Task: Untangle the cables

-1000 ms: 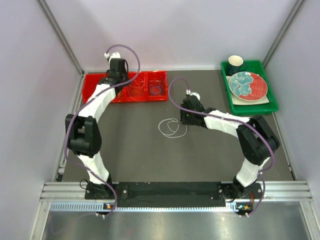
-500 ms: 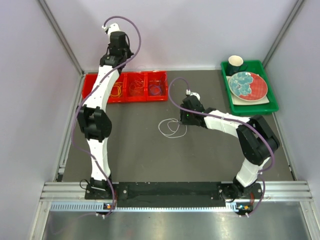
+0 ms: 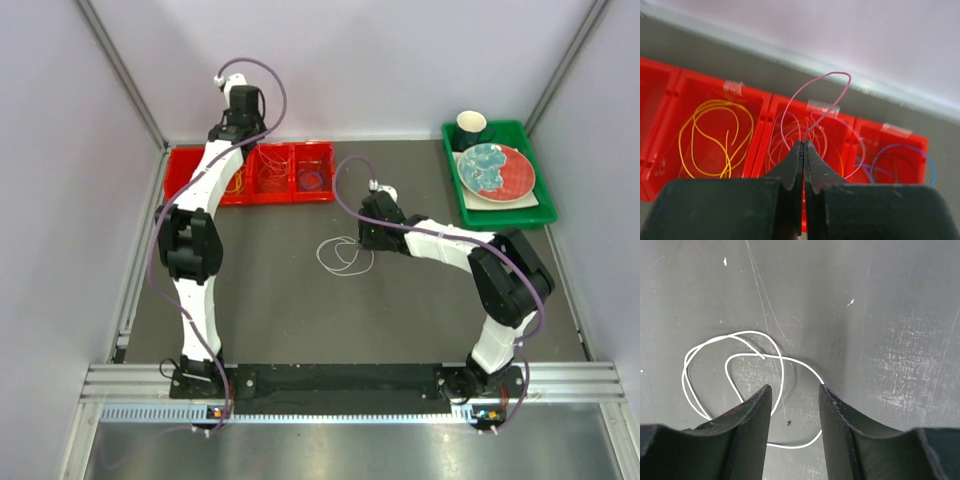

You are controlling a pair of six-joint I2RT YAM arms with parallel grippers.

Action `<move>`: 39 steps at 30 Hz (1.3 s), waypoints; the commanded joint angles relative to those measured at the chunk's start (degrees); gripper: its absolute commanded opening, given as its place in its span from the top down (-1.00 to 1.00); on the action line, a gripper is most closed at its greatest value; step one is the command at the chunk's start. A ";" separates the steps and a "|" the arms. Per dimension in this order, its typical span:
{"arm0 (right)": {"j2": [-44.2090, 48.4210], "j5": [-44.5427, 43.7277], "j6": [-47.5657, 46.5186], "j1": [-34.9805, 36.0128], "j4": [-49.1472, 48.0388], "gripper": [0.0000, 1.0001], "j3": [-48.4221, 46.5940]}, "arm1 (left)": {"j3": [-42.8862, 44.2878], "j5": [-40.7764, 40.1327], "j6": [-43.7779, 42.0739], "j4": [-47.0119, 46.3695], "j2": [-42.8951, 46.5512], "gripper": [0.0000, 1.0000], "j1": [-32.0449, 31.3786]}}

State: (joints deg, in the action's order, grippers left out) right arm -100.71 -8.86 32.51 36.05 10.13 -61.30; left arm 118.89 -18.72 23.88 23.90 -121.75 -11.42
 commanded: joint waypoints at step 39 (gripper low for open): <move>23.19 -6.96 10.64 -6.87 -18.14 0.07 22.54 | -39.79 6.86 0.11 3.96 15.59 -0.46 -25.67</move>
State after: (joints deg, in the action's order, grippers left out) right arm -78.98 -16.47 40.27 30.35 -2.35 -39.27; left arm 81.08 -12.58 22.90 28.71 -104.92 -36.51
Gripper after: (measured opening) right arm 0.458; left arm 0.733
